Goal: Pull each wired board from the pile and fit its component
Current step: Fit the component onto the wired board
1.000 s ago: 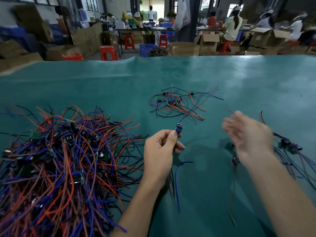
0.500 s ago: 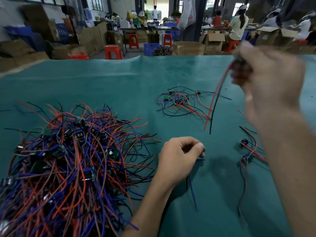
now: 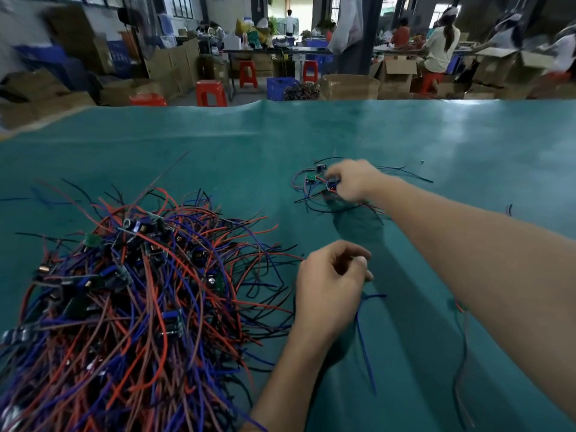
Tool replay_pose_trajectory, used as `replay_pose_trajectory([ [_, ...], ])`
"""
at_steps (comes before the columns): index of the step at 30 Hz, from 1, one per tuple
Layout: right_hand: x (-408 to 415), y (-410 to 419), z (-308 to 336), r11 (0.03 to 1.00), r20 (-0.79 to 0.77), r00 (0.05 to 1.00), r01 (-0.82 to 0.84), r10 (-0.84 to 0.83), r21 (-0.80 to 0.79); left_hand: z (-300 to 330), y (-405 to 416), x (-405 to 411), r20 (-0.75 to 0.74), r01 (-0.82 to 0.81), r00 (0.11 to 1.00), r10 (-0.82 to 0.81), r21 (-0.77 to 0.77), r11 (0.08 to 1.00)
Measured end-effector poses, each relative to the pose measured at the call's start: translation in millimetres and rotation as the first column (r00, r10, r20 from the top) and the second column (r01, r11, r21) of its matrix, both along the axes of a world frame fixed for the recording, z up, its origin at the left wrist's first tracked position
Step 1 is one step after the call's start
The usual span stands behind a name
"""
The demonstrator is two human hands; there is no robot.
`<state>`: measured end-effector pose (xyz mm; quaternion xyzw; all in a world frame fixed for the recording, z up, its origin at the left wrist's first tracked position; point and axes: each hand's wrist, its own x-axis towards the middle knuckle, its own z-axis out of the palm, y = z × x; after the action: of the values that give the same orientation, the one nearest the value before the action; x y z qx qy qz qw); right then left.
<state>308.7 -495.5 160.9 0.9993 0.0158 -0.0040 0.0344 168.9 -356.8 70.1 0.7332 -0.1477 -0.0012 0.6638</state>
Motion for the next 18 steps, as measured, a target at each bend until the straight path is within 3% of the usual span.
replay_pose_trajectory([
  [2, -1.3, -6.6, -32.4, 0.98, -0.074, 0.99, 0.131, -0.121, 0.152, -0.3, -0.4, -0.1, -0.005, 0.002, 1.0, -0.002, -0.004, 1.0],
  [5, 21.3, -2.8, -32.0, 0.964, 0.116, 0.987, 0.076, -0.108, 0.253, -0.9, -0.7, 0.9, -0.022, -0.004, 1.0, 0.003, -0.027, 1.0],
  [13, 21.1, -15.6, -36.9, 0.95, 0.052, 0.973, 0.205, -0.223, 0.237, -0.7, 0.4, 0.7, -0.038, -0.008, 0.999, 0.007, -0.024, 1.0],
  [18, 17.0, -19.5, -29.6, 0.923, 0.055, 0.97, 0.207, -0.237, 0.323, -0.7, 0.3, 1.0, -0.032, -0.027, 0.999, 0.027, -0.012, 1.0],
])
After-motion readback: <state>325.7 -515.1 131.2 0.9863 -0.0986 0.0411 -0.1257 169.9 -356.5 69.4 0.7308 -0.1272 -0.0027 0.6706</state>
